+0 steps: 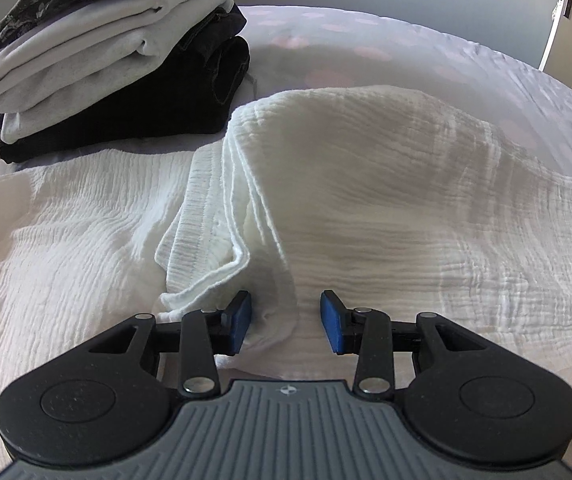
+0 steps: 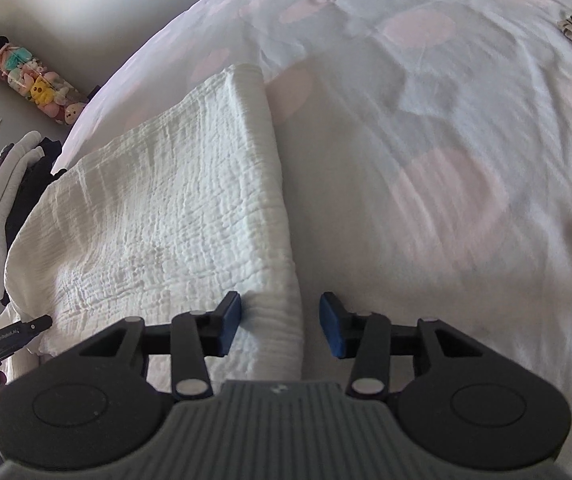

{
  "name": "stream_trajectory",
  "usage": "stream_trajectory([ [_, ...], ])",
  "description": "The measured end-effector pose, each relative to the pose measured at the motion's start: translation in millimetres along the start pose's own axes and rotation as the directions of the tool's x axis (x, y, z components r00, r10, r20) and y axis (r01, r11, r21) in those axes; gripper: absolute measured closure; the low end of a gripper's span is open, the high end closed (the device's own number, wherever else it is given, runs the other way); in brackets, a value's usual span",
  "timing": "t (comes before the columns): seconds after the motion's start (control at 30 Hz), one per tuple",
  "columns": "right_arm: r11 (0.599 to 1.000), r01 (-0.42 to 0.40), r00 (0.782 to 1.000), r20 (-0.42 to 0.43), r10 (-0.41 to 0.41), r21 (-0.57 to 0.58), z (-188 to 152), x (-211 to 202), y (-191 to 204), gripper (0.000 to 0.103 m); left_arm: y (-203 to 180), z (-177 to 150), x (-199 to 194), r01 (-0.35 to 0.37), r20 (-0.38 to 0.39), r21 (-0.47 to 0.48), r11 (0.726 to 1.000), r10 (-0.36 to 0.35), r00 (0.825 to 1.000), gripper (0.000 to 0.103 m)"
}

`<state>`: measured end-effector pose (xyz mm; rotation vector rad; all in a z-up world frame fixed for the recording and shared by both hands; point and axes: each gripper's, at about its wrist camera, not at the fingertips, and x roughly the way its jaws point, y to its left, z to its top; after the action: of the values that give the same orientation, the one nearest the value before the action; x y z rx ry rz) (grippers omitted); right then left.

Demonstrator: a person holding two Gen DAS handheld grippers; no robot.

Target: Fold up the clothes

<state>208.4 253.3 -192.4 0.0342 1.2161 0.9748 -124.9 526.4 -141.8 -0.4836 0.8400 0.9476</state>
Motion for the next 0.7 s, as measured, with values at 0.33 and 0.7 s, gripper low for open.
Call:
stream_trajectory([
  [0.33, 0.996, -0.035, 0.998, 0.045, 0.032, 0.077, -2.9, -30.1, 13.7, 0.095, -24.2, -8.7, -44.2, 0.104, 0.043, 0.004, 0.995, -0.104, 0.994, 0.055],
  [0.7, 0.982, -0.102, 0.992, 0.085, 0.089, 0.161, -61.6, -108.8, 29.3, 0.096, -78.6, -40.6, -114.5, 0.256, 0.021, 0.103, 0.961, -0.259, 0.966, 0.054],
])
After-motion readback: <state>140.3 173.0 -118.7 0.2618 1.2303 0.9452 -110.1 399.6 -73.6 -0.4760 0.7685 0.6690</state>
